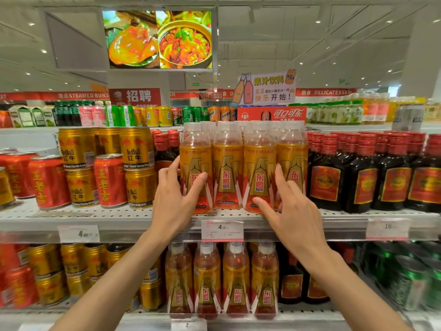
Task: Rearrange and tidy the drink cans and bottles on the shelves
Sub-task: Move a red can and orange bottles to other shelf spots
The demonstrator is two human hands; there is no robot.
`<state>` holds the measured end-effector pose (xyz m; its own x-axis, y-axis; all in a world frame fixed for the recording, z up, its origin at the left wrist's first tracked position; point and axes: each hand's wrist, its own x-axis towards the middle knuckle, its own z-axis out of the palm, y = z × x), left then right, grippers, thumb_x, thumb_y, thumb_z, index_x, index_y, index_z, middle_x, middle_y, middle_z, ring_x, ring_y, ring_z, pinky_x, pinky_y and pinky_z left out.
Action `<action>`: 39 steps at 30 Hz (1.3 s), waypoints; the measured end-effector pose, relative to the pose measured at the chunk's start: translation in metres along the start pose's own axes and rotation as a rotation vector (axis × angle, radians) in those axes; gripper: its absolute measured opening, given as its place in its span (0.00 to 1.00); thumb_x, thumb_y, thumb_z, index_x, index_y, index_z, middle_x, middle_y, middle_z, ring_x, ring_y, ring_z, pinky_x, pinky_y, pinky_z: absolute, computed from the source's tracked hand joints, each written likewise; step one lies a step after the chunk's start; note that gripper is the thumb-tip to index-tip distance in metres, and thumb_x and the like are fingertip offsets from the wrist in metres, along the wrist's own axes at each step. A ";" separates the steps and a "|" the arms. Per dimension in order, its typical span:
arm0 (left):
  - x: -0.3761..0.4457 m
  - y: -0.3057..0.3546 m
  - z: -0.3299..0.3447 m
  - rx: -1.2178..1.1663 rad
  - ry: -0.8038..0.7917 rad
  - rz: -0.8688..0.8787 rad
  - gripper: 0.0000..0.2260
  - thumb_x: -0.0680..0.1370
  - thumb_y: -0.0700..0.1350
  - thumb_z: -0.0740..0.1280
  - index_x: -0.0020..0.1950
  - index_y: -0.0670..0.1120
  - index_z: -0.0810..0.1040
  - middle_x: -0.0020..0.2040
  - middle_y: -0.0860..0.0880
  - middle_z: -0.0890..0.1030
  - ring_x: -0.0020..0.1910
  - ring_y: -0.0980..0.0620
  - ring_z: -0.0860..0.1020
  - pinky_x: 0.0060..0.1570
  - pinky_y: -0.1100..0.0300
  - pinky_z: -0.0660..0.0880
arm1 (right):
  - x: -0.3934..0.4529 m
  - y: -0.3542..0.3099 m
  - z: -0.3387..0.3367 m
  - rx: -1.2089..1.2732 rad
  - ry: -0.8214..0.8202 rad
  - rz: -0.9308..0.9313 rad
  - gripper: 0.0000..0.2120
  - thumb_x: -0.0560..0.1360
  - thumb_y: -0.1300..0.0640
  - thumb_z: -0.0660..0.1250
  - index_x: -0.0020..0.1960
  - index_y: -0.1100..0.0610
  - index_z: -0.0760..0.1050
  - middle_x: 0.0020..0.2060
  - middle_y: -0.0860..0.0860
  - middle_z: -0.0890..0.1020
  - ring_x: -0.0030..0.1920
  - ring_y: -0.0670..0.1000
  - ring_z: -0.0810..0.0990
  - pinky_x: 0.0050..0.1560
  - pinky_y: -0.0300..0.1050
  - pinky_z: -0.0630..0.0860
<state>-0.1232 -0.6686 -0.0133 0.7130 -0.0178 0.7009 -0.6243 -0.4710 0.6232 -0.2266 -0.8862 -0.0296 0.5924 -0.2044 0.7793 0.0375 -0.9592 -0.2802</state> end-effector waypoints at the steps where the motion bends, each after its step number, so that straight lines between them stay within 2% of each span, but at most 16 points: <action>1: 0.000 -0.001 0.000 -0.017 -0.005 -0.008 0.36 0.75 0.69 0.61 0.80 0.55 0.61 0.57 0.51 0.70 0.44 0.60 0.72 0.50 0.59 0.73 | 0.000 0.000 0.001 -0.002 0.009 -0.007 0.40 0.77 0.37 0.63 0.81 0.56 0.55 0.43 0.44 0.70 0.36 0.44 0.71 0.34 0.36 0.69; 3: 0.001 -0.004 -0.001 -0.057 -0.012 -0.016 0.32 0.78 0.65 0.64 0.80 0.56 0.63 0.56 0.52 0.70 0.47 0.58 0.71 0.53 0.58 0.73 | -0.002 -0.002 0.003 0.010 0.025 -0.031 0.39 0.77 0.43 0.66 0.81 0.57 0.56 0.41 0.44 0.69 0.33 0.42 0.68 0.32 0.30 0.62; 5: 0.001 -0.006 -0.001 -0.073 -0.016 -0.011 0.31 0.79 0.60 0.66 0.80 0.55 0.63 0.54 0.52 0.70 0.48 0.56 0.72 0.53 0.59 0.71 | -0.001 -0.002 0.008 0.016 0.022 -0.064 0.38 0.78 0.46 0.67 0.81 0.56 0.54 0.40 0.44 0.68 0.31 0.40 0.64 0.29 0.30 0.58; 8: 0.001 -0.008 -0.002 -0.073 -0.024 -0.002 0.29 0.80 0.59 0.67 0.79 0.55 0.64 0.53 0.53 0.70 0.45 0.58 0.72 0.52 0.60 0.72 | 0.004 0.004 0.015 -0.003 0.014 -0.074 0.38 0.79 0.47 0.66 0.82 0.55 0.51 0.40 0.44 0.68 0.31 0.41 0.65 0.29 0.31 0.60; 11: 0.001 -0.011 -0.002 -0.068 -0.036 0.003 0.27 0.79 0.62 0.67 0.77 0.57 0.67 0.54 0.56 0.71 0.50 0.57 0.74 0.56 0.53 0.77 | 0.008 0.007 0.016 0.004 -0.016 -0.057 0.38 0.80 0.47 0.66 0.82 0.54 0.50 0.41 0.44 0.69 0.32 0.42 0.67 0.31 0.32 0.62; 14: -0.002 -0.009 -0.003 -0.072 -0.039 0.010 0.23 0.79 0.62 0.68 0.73 0.61 0.67 0.58 0.61 0.72 0.60 0.56 0.73 0.64 0.49 0.75 | 0.005 0.008 0.016 0.075 0.030 -0.043 0.34 0.79 0.49 0.67 0.80 0.55 0.59 0.42 0.44 0.70 0.34 0.42 0.68 0.33 0.34 0.68; 16: -0.003 -0.007 -0.003 -0.083 -0.040 0.008 0.27 0.79 0.61 0.68 0.76 0.57 0.67 0.63 0.61 0.72 0.64 0.58 0.71 0.67 0.52 0.72 | 0.001 0.011 0.013 0.094 0.137 -0.005 0.30 0.78 0.50 0.69 0.76 0.57 0.66 0.45 0.46 0.71 0.38 0.44 0.70 0.36 0.38 0.71; 17: -0.003 -0.006 -0.003 -0.084 -0.038 0.005 0.29 0.79 0.61 0.68 0.77 0.55 0.66 0.65 0.61 0.72 0.65 0.59 0.71 0.67 0.53 0.71 | 0.000 0.013 0.011 0.089 0.179 0.025 0.30 0.78 0.51 0.69 0.76 0.58 0.66 0.46 0.48 0.72 0.40 0.45 0.71 0.37 0.39 0.71; 19: -0.004 -0.004 -0.002 -0.081 -0.034 -0.006 0.31 0.79 0.60 0.68 0.79 0.53 0.65 0.65 0.60 0.70 0.65 0.60 0.69 0.66 0.57 0.67 | 0.001 0.018 0.010 0.054 0.198 0.092 0.35 0.78 0.49 0.69 0.79 0.58 0.60 0.50 0.52 0.72 0.43 0.48 0.73 0.38 0.41 0.71; 22: -0.005 -0.002 -0.003 -0.076 -0.032 -0.007 0.32 0.78 0.60 0.68 0.79 0.52 0.65 0.64 0.60 0.69 0.64 0.59 0.69 0.64 0.57 0.68 | 0.003 0.022 0.013 0.005 0.180 0.109 0.39 0.78 0.49 0.68 0.81 0.57 0.53 0.52 0.54 0.71 0.43 0.50 0.73 0.36 0.41 0.69; 25: -0.005 0.000 -0.004 -0.075 -0.041 -0.011 0.33 0.77 0.62 0.68 0.79 0.53 0.65 0.65 0.60 0.69 0.65 0.60 0.68 0.65 0.57 0.68 | 0.005 0.026 0.015 0.004 0.165 0.087 0.39 0.78 0.53 0.68 0.82 0.56 0.51 0.52 0.53 0.71 0.43 0.50 0.73 0.37 0.41 0.69; 29: -0.006 0.004 -0.004 -0.060 -0.041 -0.010 0.34 0.77 0.63 0.67 0.80 0.52 0.64 0.65 0.59 0.69 0.65 0.62 0.67 0.65 0.59 0.66 | 0.005 0.029 0.016 0.014 0.138 0.085 0.40 0.78 0.53 0.68 0.82 0.55 0.49 0.52 0.53 0.70 0.44 0.50 0.73 0.37 0.41 0.69; 34: -0.008 0.002 -0.003 -0.036 -0.043 -0.031 0.36 0.76 0.65 0.66 0.81 0.52 0.63 0.72 0.52 0.73 0.66 0.60 0.68 0.68 0.56 0.68 | 0.001 0.027 0.006 0.096 0.067 0.099 0.40 0.79 0.50 0.67 0.82 0.52 0.47 0.54 0.51 0.70 0.46 0.50 0.75 0.41 0.44 0.75; 36: -0.009 0.002 -0.005 -0.039 -0.046 -0.054 0.36 0.76 0.66 0.66 0.80 0.53 0.64 0.73 0.52 0.73 0.68 0.58 0.70 0.71 0.52 0.70 | -0.002 0.024 -0.001 0.134 0.015 0.102 0.37 0.79 0.50 0.67 0.82 0.51 0.52 0.55 0.49 0.71 0.50 0.49 0.76 0.47 0.46 0.78; 39: -0.019 0.003 -0.007 -0.049 -0.060 -0.088 0.33 0.78 0.62 0.69 0.80 0.53 0.65 0.75 0.54 0.72 0.72 0.57 0.69 0.72 0.54 0.69 | -0.012 0.019 -0.010 0.162 -0.067 0.053 0.22 0.78 0.49 0.67 0.71 0.51 0.72 0.55 0.45 0.74 0.56 0.47 0.76 0.55 0.44 0.76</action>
<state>-0.1409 -0.6634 -0.0218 0.7824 -0.0316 0.6220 -0.5726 -0.4293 0.6985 -0.2413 -0.9038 -0.0391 0.6488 -0.2353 0.7237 0.1312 -0.9022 -0.4109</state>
